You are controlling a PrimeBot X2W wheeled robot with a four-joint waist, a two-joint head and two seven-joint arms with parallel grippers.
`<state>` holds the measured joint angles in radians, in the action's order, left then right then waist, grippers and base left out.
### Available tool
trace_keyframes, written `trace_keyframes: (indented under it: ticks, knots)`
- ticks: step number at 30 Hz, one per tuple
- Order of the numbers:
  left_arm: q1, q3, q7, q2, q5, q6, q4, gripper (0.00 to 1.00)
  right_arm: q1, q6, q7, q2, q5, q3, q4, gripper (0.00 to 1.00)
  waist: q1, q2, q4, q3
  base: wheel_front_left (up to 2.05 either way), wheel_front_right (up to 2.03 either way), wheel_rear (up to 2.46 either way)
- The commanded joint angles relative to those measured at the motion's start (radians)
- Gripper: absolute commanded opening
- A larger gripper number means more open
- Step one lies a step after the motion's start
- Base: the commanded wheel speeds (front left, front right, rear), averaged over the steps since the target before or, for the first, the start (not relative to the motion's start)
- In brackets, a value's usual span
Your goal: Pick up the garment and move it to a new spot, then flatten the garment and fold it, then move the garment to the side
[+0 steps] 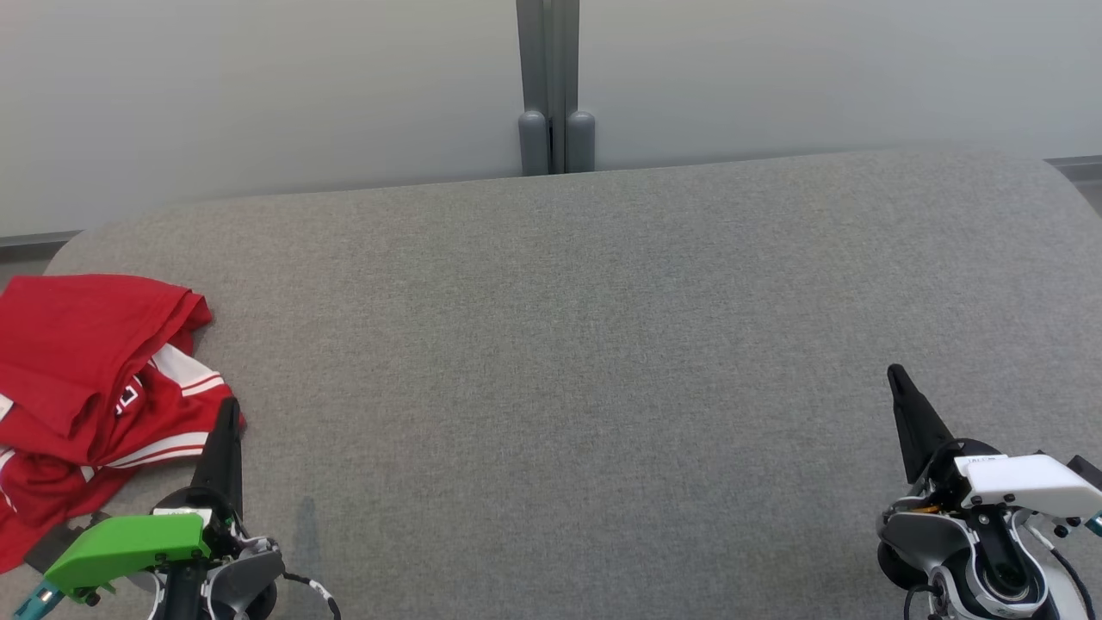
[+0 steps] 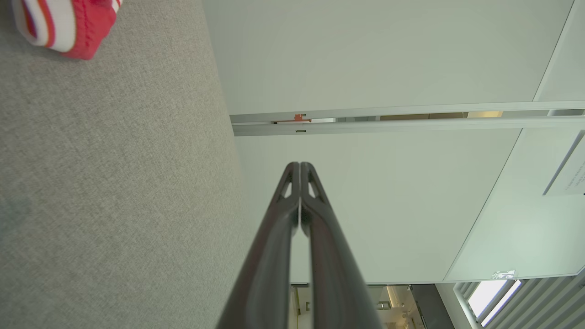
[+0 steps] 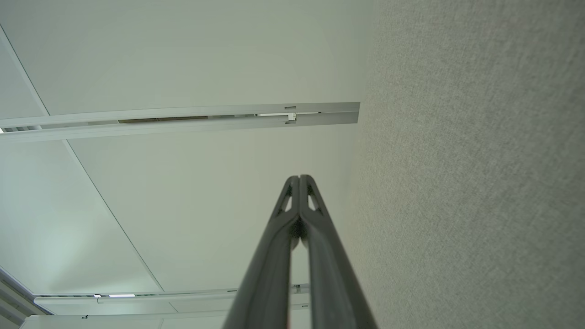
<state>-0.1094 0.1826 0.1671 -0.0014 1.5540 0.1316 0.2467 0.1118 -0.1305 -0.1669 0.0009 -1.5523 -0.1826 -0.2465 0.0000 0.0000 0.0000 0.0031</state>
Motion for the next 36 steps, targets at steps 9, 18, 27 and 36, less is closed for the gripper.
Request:
trace_keyframes:
  ticks: [9,18,27,36]
  knots:
    - [0.022,-0.004,-0.003,-0.004,0.0,0.0,0.026,1.0,-0.024,0.001,0.003,0.006,0.0,0.001,-0.026,1.0,0.0,0.0,0.0,0.0,0.0,0.0,0.0]
    - [0.035,-0.024,-0.06,-0.003,-0.041,-0.002,0.004,1.0,-0.038,0.0,0.06,0.004,0.061,0.011,-0.013,1.0,0.0,0.0,-0.002,-0.003,0.0,0.0,0.0]
    - [0.041,-0.025,-0.106,-0.002,-0.129,-0.035,-0.038,1.0,-0.029,0.0,0.106,0.003,0.247,-0.008,0.018,1.0,0.0,0.0,-0.003,-0.005,0.0,0.0,0.0]
    - [0.043,-0.065,-0.149,-0.001,-0.294,-0.079,-0.151,1.0,-0.028,0.0,0.149,-0.017,0.524,0.032,0.124,1.0,0.0,0.0,-0.005,-0.004,0.0,0.0,0.0]
